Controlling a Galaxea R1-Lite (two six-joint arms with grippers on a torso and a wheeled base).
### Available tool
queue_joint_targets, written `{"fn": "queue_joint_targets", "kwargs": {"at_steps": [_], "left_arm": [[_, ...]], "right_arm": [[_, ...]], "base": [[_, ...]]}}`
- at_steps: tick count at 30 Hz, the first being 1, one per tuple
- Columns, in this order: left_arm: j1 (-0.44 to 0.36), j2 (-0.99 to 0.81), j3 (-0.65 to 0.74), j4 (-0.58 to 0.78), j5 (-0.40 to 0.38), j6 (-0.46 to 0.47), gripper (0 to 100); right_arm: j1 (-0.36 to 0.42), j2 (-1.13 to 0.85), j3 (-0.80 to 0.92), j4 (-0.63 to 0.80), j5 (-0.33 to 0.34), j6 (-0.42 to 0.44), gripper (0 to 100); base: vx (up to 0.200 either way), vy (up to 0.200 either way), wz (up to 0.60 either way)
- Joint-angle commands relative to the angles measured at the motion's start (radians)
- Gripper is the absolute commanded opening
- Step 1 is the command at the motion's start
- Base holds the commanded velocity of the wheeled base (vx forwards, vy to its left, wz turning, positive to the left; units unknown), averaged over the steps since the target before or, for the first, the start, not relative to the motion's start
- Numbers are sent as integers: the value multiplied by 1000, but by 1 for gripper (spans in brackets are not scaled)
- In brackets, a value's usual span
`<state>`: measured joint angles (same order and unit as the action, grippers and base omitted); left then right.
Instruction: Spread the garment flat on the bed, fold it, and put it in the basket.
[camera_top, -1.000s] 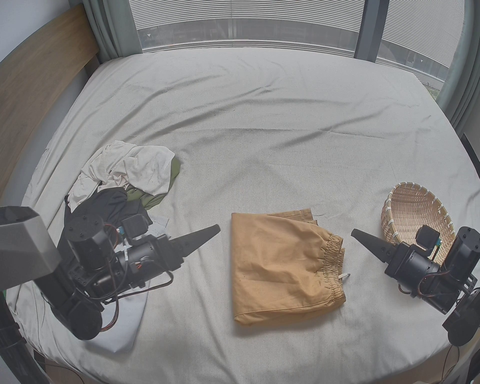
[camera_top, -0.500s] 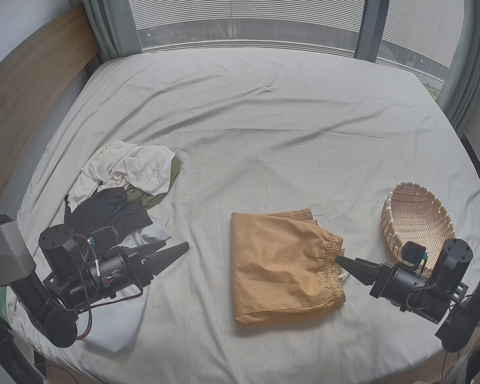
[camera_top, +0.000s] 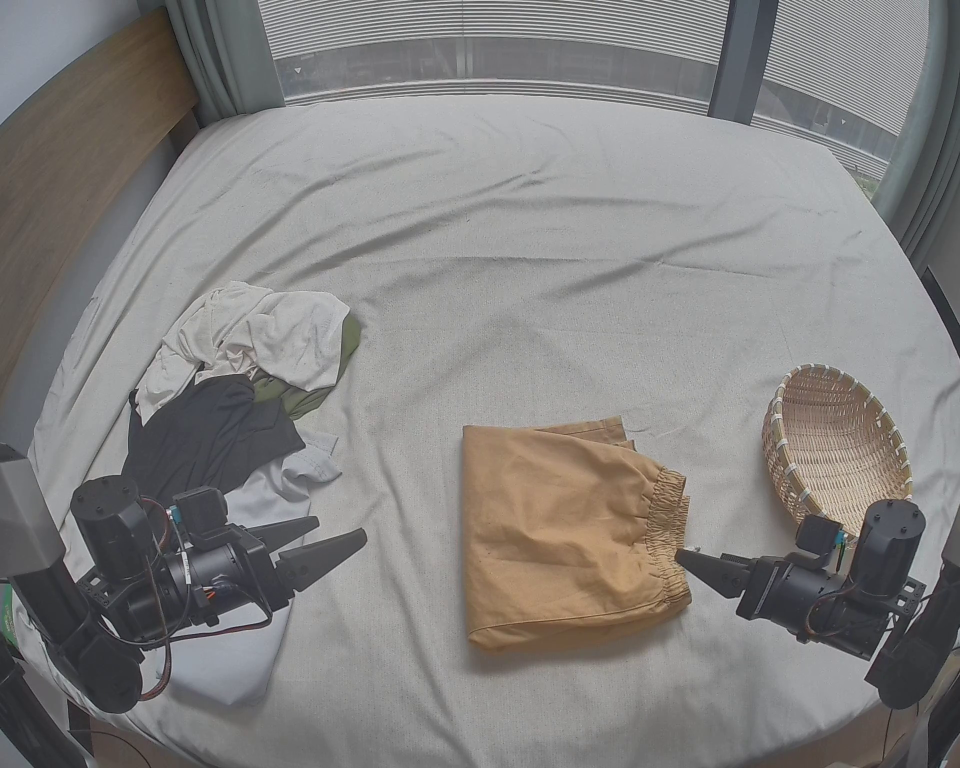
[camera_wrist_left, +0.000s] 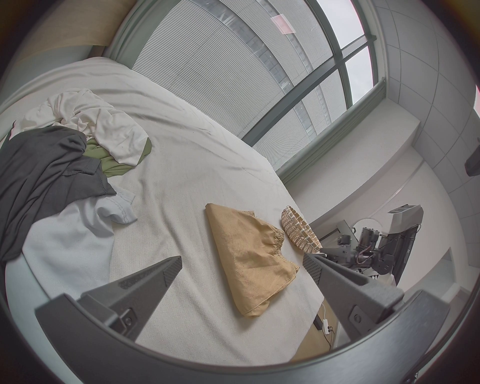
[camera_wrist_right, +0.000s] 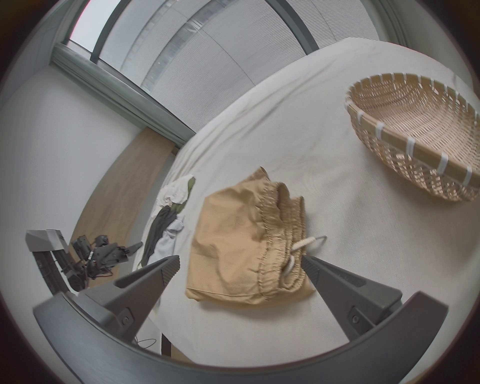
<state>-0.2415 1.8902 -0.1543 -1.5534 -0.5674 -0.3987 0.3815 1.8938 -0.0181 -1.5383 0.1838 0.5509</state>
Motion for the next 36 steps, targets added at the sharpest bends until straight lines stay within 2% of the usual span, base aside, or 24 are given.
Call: {"fn": "queue_joint_targets", "kwargs": {"at_steps": [1,11,31,36], "left_arm": [[2,-2,2,-1,0,1,100],[2,1,2,-1,0,1,100],[2,3,4,-1,0,23,100],[2,3,4,-1,0,24,100]], "right_arm": [[-12,110,15,-2,-9,-2,100],[-1,235,-17,-3,-20,4,100],[13,378,-154,-3,-24,11,100],[39,378,-201,-3,-24,9,100]], "base": [[0,0,0],[0,0,0],[0,0,0],[0,0,0]]}}
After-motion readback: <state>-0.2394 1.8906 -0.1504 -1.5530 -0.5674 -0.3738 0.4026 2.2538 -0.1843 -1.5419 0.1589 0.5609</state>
